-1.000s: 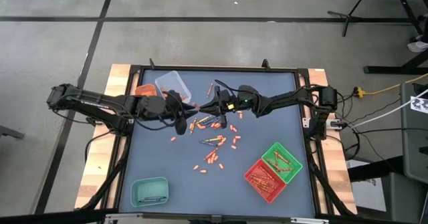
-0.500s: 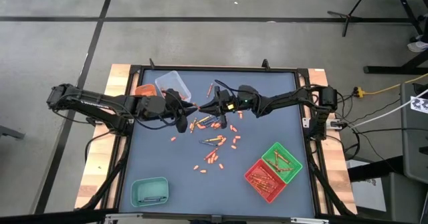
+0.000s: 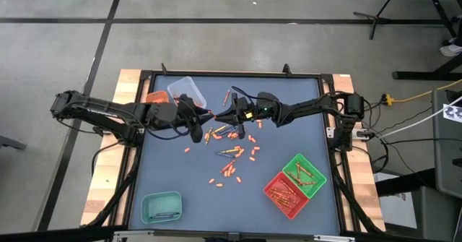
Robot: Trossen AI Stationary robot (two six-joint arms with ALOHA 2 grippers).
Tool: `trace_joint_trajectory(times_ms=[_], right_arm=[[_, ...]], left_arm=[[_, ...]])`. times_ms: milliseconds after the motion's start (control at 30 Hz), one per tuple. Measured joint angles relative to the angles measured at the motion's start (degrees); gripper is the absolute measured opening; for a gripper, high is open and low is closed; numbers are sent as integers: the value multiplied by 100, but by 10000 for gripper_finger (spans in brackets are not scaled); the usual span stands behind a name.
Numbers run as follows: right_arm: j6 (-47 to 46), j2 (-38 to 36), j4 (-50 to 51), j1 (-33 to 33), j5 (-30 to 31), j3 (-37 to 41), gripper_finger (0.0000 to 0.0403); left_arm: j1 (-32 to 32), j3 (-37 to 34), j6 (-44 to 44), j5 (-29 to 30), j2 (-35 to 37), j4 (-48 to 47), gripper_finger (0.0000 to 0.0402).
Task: Sort crayons
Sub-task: Put the orange crayon into the transparent bin
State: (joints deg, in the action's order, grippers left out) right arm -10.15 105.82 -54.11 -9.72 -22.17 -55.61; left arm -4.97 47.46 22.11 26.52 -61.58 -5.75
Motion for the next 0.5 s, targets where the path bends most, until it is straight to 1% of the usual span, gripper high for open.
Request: trace_joint_trajectory(times_ms=[333, 400, 500], right_arm=[[0, 0, 2, 0, 0, 0, 12], [0, 0, 2, 0, 0, 0, 12], [0, 0, 2, 0, 0, 0, 12]], left_arm=[[-2, 0, -13, 0, 0, -5, 93], [-2, 0, -13, 0, 0, -6, 88], [-2, 0, -16, 1, 0, -13, 69]])
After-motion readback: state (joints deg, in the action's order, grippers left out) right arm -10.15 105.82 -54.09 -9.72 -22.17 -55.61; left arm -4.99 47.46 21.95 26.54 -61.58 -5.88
